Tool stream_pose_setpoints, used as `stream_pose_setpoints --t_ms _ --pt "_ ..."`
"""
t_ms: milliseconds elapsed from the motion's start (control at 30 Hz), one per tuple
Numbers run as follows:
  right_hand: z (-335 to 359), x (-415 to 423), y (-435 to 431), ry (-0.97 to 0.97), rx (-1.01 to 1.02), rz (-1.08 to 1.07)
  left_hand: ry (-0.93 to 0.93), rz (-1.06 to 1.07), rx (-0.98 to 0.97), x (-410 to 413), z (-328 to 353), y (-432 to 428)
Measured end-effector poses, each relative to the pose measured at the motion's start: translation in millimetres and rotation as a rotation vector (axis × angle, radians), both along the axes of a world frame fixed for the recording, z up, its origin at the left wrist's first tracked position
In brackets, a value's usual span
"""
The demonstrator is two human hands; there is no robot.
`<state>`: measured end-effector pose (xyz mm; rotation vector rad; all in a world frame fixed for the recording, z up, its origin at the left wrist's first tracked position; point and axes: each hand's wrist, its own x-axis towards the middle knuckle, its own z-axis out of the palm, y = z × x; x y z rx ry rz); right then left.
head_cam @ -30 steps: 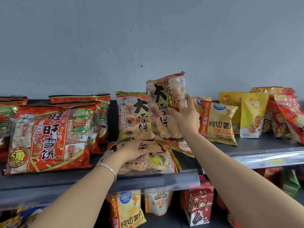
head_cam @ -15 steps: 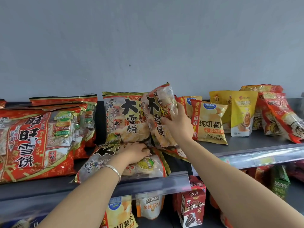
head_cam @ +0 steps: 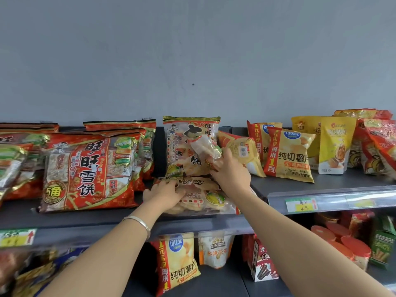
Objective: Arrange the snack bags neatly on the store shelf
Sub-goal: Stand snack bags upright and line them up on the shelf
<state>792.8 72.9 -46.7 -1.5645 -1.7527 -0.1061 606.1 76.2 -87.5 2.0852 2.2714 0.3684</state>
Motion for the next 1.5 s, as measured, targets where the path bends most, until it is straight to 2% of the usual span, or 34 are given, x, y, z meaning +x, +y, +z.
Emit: stream_pose_setpoints --t_ms 100,233,367,500,667,733,800,867,1000,1133,1233,1367,1500 --pt "-10.4 -9.5 -6.2 -0.051 -0.001 -0.01 -0.104 0.096 -0.036 -20.7 -5.0 -12.0" --pt "-21.9 -15.8 -11.6 -0.081 -0.018 -0.038 -0.509 0.177 -0.075 -41.6 -16.0 -16.4" --pt "-25.5 -14.8 -14.0 -0.073 -0.031 -0.041 -0.739 0.203 -0.021 -42.0 -14.2 -23.4" --pt "-25.9 -12.7 -13.0 -0.077 -0.029 -0.032 -1.178 0.185 0.073 -35.6 -3.9 -24.1" --pt "-19.4 -1.7 -9.3 -0.036 -0.041 -0.057 -1.859 0.129 0.198 -19.2 11.9 -26.1" --pt "-16.5 4.8 -8.2 0.01 -0.051 -0.061 -2.013 0.053 0.296 -3.8 18.5 -28.0" --pt "-14.5 10.2 -7.7 0.055 -0.06 -0.056 -2.054 -0.005 0.326 17.7 19.5 -29.1" --pt "-13.4 14.3 -8.1 0.077 -0.065 -0.046 -2.036 -0.009 0.261 42.8 17.1 -29.0" --pt "-12.6 22.6 -9.0 0.103 -0.075 -0.029 -2.027 0.152 0.163 82.6 13.4 -25.0" --pt "-11.6 31.2 -10.5 0.123 -0.085 0.002 -2.009 0.347 0.302 100.8 11.4 -14.4" --pt "-8.0 38.5 -12.4 0.125 -0.078 0.043 -1.963 0.368 0.391 102.8 10.5 -12.3" --pt "8.8 47.6 -15.3 0.228 -0.024 0.105 -1.786 0.246 0.529 98.8 18.8 -17.8" --pt "26.1 54.2 -17.2 0.369 0.057 0.168 -1.485 0.085 0.681 87.1 40.8 -24.1"
